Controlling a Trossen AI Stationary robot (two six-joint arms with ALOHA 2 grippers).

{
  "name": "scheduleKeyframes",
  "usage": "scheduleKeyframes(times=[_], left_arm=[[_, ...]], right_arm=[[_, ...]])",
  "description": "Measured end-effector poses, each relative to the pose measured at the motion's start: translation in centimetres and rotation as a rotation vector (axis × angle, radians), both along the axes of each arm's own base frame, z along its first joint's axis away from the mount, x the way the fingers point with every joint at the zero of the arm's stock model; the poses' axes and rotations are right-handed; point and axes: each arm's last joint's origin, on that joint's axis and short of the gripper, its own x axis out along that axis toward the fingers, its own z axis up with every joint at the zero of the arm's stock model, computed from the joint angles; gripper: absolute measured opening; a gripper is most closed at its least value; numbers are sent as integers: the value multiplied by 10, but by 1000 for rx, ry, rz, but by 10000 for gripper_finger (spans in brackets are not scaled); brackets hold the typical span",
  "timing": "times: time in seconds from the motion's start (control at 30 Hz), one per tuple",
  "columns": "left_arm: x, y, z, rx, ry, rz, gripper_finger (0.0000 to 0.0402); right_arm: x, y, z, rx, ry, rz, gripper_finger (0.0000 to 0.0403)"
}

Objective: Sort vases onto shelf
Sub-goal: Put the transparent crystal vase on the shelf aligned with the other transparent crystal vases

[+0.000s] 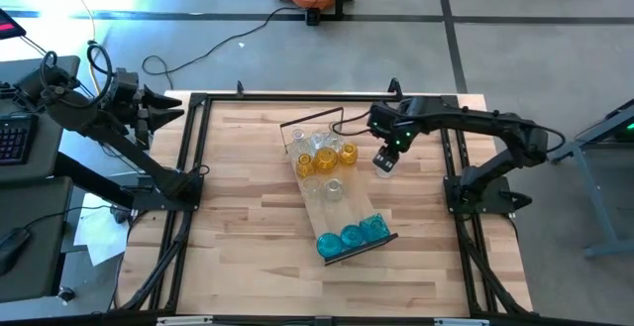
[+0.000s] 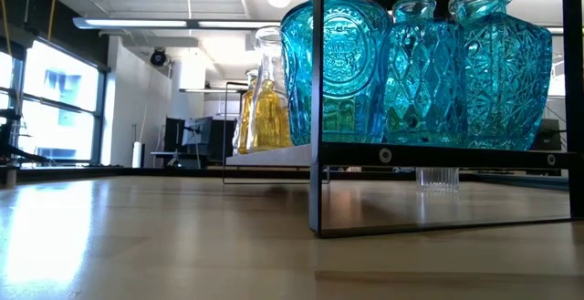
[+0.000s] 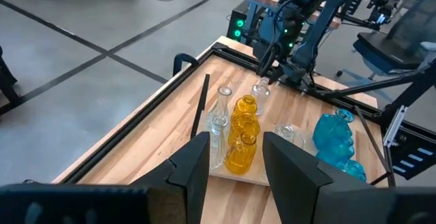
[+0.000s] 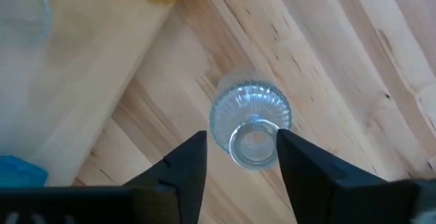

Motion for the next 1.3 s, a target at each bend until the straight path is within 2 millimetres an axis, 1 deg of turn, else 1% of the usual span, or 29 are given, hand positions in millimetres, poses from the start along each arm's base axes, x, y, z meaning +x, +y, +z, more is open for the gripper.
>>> scheduleKeyframes(times=[0.1,0.27,0.53,0.87,1.2,1.3], left_arm=[[0,0,0,0,0,0,127],[0,0,0,-1,1,-3,127],[0,0,0,6,4,-6,127],[0,0,0,15,8,-10,127],[0,0,0,15,8,-10,127],[0,0,0,15,8,-10,127]], right_arm=[[-1,0,-8,2,24,7,152],[-3,1,-14,5,32,-1,145],[-3,1,-15,11,36,-23,145],[0,0,-5,9,17,-45,145],[-3,1,-5,17,50,-55,145],[-4,1,-9,19,50,-47,145]])
